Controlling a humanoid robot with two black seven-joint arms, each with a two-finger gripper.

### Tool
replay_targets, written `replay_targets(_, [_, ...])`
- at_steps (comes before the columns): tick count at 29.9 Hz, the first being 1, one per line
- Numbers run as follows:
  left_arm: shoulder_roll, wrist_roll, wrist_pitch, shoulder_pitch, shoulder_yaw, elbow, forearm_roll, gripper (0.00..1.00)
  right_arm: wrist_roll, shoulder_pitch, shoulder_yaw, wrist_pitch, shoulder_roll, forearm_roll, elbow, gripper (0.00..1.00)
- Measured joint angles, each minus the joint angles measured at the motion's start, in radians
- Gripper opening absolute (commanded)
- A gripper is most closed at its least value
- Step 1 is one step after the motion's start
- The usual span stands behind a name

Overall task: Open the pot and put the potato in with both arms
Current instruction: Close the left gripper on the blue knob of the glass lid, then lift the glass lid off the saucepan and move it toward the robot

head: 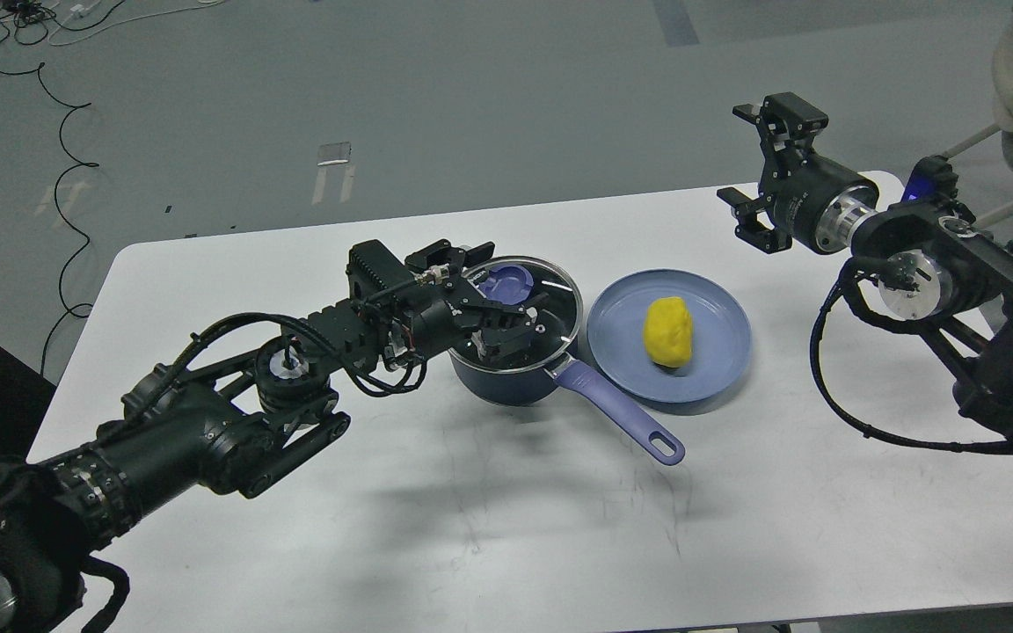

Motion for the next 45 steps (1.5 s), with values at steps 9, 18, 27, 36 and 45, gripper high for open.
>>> replay_targets(9, [0.002,-0.001,0.001,0.009,0.001,0.0,0.005,0.78,0.0,-0.001,0.0,0.0,-0.001,0.0,0.0,1.0])
replay_targets(18, [0.005,-0.001,0.001,0.015,0.001,0.0,0.007,0.77,0.0,-0.001,-0.002,0.001,-0.001,0.0,0.0,1.0])
replay_targets(27, [0.004,-0.016,0.0,0.019,0.001,0.0,0.009,0.61,0.0,-0.001,-0.002,-0.003,-0.001,0.0,0.0,1.0])
replay_targets(36, [0.005,-0.032,0.0,0.017,0.001,0.0,0.007,0.61,0.0,0.0,-0.002,-0.007,-0.001,0.0,0.0,1.0])
replay_targets(45, [0.01,-0.033,0.0,0.005,0.001,-0.006,0.001,0.61,0.0,0.001,-0.002,-0.009,-0.001,-0.001,0.0,1.0])
